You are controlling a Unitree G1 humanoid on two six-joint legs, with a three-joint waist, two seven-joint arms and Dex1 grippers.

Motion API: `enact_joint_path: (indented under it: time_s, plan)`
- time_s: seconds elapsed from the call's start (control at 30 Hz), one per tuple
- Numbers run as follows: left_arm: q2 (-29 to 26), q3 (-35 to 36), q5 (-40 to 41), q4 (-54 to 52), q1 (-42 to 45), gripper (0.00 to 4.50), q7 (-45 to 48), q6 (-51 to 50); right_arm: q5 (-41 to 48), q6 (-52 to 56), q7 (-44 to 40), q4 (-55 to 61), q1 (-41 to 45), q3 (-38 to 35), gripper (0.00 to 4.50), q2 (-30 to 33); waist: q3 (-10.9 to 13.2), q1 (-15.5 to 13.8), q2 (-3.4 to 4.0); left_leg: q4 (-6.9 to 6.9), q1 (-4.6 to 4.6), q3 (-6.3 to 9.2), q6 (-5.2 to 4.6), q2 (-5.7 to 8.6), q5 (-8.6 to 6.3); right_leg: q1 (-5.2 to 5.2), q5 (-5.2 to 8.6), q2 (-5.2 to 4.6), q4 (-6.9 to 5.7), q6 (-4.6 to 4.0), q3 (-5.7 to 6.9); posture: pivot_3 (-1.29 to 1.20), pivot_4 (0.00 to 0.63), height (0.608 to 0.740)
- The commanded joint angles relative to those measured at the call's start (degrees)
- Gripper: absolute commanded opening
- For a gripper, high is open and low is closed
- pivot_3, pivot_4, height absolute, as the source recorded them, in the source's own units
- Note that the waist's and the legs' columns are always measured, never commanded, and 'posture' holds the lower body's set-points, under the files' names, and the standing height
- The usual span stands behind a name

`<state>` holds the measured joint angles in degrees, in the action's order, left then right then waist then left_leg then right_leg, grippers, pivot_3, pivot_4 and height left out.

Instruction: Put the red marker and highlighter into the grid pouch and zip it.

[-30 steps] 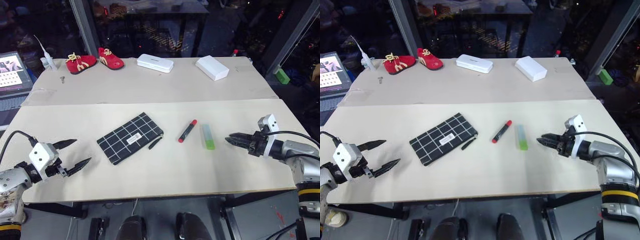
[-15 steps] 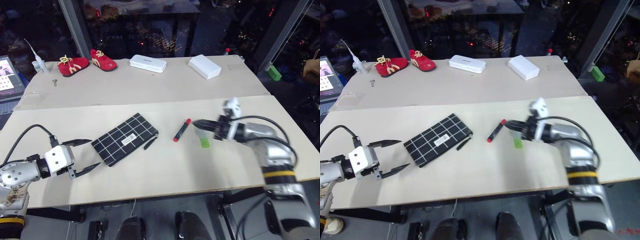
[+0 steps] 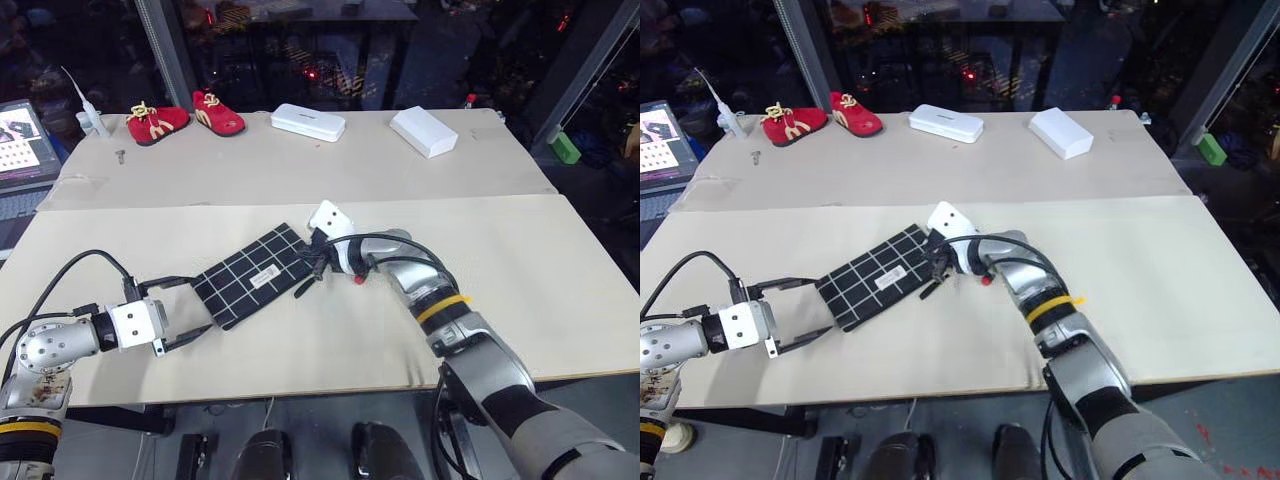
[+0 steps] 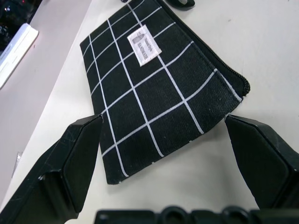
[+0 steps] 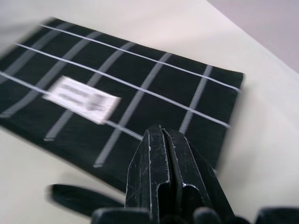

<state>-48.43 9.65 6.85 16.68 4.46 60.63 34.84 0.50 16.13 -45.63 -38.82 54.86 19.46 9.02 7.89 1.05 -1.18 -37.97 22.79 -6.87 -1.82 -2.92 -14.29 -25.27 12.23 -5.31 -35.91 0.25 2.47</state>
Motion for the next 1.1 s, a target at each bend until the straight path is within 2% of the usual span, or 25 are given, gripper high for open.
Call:
enact_joint_path:
  time_s: [0.03, 0.23, 0.43, 0.67, 1.1]
  plan:
    - [-0.64, 0.25, 1.33, -0.76, -0.05, 4.5, -0.76, 0.84, -2.68, -4.89, -0.41, -3.04, 1.8, 0.6, 0.06, -0.22, 0.0, 0.16, 0.0, 0.0, 0.01, 0.0, 0.0, -0.01, 0.0, 0.0, 0.0, 0.01, -0.05, 0.0, 0.0, 0.0, 0.15, 0.74]
    - [-0.82, 0.32, 1.63, -0.81, 0.3, 4.5, -1.07, 0.69, -7.51, -8.75, -2.32, -5.43, 0.93, 3.78, 0.06, 0.5, 0.0, 0.65, 0.0, 0.0, -0.04, 0.0, 0.01, -0.01, 0.01, 0.03, 0.0, 0.0, -0.05, 0.0, 0.0, 0.0, 0.15, 0.74]
    - [-0.54, -0.42, 1.21, -1.84, 0.18, 4.5, -1.08, 0.91, -11.64, -12.49, 1.27, -9.06, 1.54, 4.53, 0.06, 0.27, -0.01, 1.18, 0.0, 0.0, -0.16, 0.01, 0.04, -0.01, 0.03, 0.12, 0.0, -0.01, -0.06, 0.0, -0.01, 0.0, 0.15, 0.74]
    - [1.16, -6.27, -5.87, 0.64, -0.25, 4.5, -3.6, 8.89, -10.97, -12.59, 1.06, -9.62, 2.95, 2.51, 0.06, 0.08, -0.01, 1.19, 0.01, 0.02, -0.34, 0.0, 0.06, -0.04, 0.04, 0.22, 0.02, -0.02, -0.09, -0.02, -0.05, 0.0, 0.15, 0.74]
    - [5.14, -12.88, -15.47, 11.57, 10.74, 4.5, -13.9, 16.98, -10.9, -12.29, 0.54, -9.63, 3.27, 1.37, 0.06, -0.58, -0.02, 0.79, 0.02, 0.05, -0.42, -0.03, 0.07, -0.01, 0.05, 0.27, 0.02, -0.05, -0.15, -0.03, -0.05, 0.0, 0.15, 0.74]
